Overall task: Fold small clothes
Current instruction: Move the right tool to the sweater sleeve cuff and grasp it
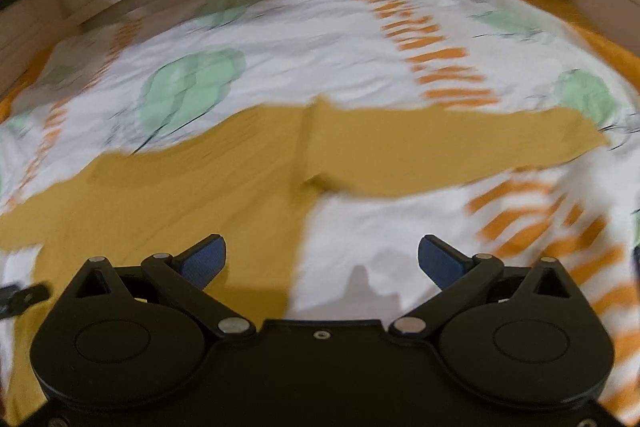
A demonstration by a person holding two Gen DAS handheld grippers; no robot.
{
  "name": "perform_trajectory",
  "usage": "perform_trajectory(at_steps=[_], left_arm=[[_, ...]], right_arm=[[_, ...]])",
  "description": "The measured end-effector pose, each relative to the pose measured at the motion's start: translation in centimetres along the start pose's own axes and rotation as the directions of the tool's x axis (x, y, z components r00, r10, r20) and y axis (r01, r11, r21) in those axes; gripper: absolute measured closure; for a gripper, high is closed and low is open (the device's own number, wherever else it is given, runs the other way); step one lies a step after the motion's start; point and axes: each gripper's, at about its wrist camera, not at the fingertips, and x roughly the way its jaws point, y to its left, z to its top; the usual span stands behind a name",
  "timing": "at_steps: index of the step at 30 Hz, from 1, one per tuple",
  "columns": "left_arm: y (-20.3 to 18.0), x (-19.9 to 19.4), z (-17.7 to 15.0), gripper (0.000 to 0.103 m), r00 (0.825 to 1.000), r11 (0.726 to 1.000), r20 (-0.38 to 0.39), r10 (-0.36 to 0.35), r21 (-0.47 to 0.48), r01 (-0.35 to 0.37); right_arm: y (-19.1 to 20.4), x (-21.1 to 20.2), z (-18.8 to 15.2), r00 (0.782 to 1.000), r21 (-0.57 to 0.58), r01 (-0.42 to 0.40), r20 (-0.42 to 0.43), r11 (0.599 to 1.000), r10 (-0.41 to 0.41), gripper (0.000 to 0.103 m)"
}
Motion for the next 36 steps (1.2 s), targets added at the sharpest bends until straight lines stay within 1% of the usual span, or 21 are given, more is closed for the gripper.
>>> perform_trajectory(at_steps=[4,7,12,15,17,19,23,29,34,36], left_arm=[[-0.1,2.0,1.3,0.012,1.000,1.000,0.004,0.021,0.012,-0.021],[0.1,3.4,1.8,0.012,1.000,1.000,0.000,0.025,0.016,-0.025],[0.4,5.6,1.9,0.012,1.000,1.000,-0.014,0.026,0.010,-0.026],[0.4,6.9,1.6,0.012,0.999,1.000,-0.037,0.028,0.012,-0.027],[0.3,7.3,1.2,0.011,0.999,0.999,-0.029,0.040,0.029,-0.039],[0.1,7.4,0.8,0.010,0.999,0.998,-0.003,0.052,0.046,-0.052],[-0.4,7.7,0.0,0.001,0.997,0.997,0.046,0.056,0.058,-0.059],[-0.7,7.9,-0.4,0.000,0.995,0.995,0.076,0.062,0.071,-0.067],[-0.6,8.0,-0.6,0.000,0.995,0.996,0.084,0.057,0.069,-0.062],[-0.5,8.1,-0.6,0.000,0.995,0.996,0.084,0.056,0.069,-0.061]], right_arm=[[-4.9,2.2,3.3,0.997,0.094,0.073,-0.002,0.993,-0.073,0.000],[-8.5,4.2,5.2,0.988,0.145,0.152,-0.013,0.978,-0.152,0.000],[-14.0,6.9,7.9,0.971,0.225,0.238,-0.037,0.945,-0.236,0.000],[-16.4,7.8,9.0,0.960,0.246,0.277,-0.037,0.929,-0.277,0.000],[-18.0,8.5,9.7,0.955,0.240,0.297,-0.048,0.924,-0.294,0.000],[-19.2,8.9,10.0,0.954,0.234,0.300,-0.064,0.925,-0.293,0.000],[-21.7,10.0,10.4,0.956,0.250,0.294,-0.096,0.923,-0.279,0.001],[-24.3,11.7,10.0,0.950,0.266,0.304,-0.150,0.915,-0.272,0.000],[-25.9,13.0,8.7,0.957,0.323,0.275,-0.181,0.906,-0.226,0.000],[-26.1,13.3,8.2,0.962,0.319,0.258,-0.176,0.912,-0.210,0.000]])
